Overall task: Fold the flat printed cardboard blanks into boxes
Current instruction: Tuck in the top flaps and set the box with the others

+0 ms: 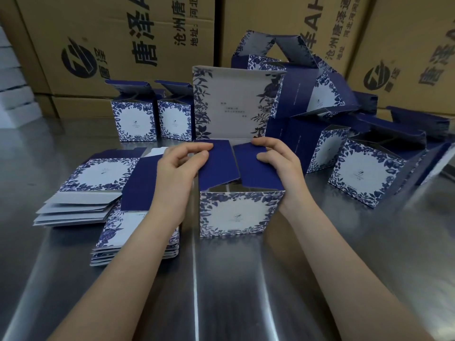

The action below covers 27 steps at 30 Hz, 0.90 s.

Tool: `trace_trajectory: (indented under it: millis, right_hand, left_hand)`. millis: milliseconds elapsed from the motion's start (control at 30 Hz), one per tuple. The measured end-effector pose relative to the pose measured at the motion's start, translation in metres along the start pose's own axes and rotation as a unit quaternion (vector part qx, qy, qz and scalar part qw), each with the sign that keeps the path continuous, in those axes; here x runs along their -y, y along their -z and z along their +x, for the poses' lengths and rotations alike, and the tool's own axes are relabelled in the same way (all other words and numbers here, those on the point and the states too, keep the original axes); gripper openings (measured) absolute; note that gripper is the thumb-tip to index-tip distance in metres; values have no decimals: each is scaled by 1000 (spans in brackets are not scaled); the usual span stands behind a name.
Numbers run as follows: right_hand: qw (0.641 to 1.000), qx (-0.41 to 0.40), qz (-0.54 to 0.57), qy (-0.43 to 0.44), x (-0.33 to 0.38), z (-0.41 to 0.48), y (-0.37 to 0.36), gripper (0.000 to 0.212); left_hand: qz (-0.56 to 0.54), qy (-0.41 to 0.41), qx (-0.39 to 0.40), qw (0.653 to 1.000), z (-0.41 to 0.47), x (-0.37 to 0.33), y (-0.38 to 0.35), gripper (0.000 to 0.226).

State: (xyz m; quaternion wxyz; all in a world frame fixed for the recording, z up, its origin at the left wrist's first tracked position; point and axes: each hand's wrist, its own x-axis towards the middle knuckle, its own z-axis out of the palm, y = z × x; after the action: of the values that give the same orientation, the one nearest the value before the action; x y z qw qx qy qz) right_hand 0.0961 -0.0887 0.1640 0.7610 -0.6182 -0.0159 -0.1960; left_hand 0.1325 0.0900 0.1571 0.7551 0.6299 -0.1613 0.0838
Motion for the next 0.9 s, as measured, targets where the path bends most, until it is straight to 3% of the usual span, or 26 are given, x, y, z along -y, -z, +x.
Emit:
trace_trajectory:
  millis: [133, 267, 400, 700, 900]
  right_hand:
    - [1000, -19, 12, -22, -2, -2, -4, 15]
    - [997, -55, 26, -50, -4, -1, -7, 24]
    - [995, -83, 22, -47, -3, 1, -8, 31]
    - [997, -52, 36, -47, -5, 1, -5, 20]
    - [997, -72, -9, -38, -5, 4, -5, 23]
  left_hand:
    - [-1, 29, -17, 999, 2, 3, 0, 26]
    - [14, 40, -26, 999, 3, 5, 0, 31]
    - [19, 42, -33, 998, 4, 2, -2, 20]
    - [22, 36, -10, 999, 7, 3, 2, 27]
    - [39, 35, -24, 998, 8, 1, 0, 16]
